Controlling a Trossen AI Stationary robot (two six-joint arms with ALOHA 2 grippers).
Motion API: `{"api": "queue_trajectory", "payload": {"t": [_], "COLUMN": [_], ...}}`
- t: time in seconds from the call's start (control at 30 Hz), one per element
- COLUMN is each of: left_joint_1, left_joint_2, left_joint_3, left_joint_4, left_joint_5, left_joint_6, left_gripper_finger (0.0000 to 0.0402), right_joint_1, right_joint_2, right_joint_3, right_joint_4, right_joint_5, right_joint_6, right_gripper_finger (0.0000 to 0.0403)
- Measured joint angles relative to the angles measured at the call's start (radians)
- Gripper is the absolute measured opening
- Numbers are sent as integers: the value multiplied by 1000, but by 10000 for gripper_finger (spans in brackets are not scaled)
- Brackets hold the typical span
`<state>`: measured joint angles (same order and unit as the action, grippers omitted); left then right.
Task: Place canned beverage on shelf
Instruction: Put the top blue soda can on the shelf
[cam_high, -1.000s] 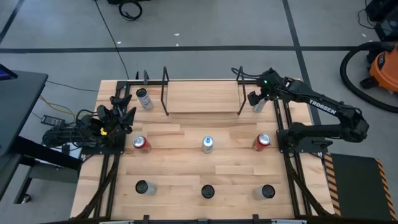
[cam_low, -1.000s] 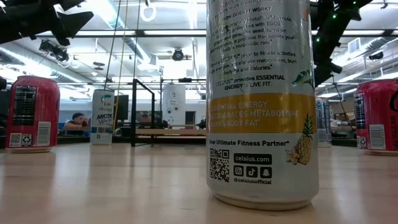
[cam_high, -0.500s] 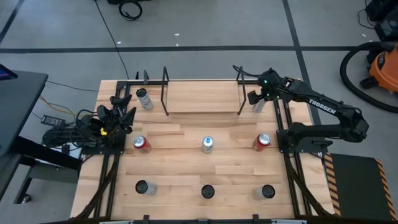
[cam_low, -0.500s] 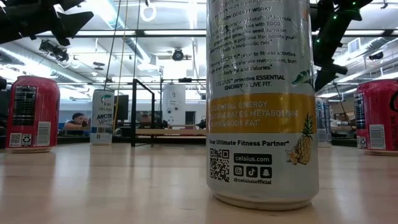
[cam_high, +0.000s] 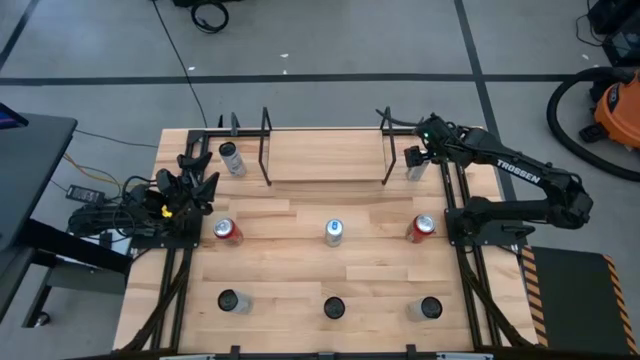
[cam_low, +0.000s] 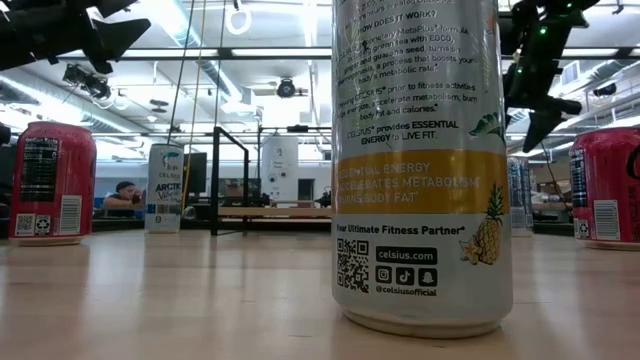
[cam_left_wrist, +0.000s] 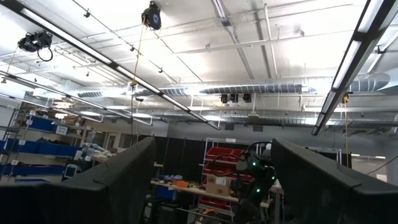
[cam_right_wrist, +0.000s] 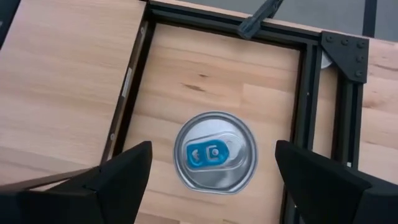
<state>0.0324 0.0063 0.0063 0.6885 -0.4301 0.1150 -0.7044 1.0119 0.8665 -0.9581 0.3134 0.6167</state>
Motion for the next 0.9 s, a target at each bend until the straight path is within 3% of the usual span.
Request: {"api": "queue_trajectory", "payload": {"t": [0.67, 0.9], "left_joint_1": [0, 0], "left_joint_2": [0, 0], "left_joint_3": [0, 0], "left_joint_4": [0, 0], "left_joint_5": [0, 0], "left_joint_6": [2, 2], "left_gripper_finger": [321, 321], "right_joint_1": [0, 0], "right_joint_2": [0, 0], "right_joint_3": [-113, -113], "right_joint_4": [112, 108], "right_joint_5": [-24, -25], "right_joint_6": [-19, -65], "right_gripper_finger": [344, 273]}}
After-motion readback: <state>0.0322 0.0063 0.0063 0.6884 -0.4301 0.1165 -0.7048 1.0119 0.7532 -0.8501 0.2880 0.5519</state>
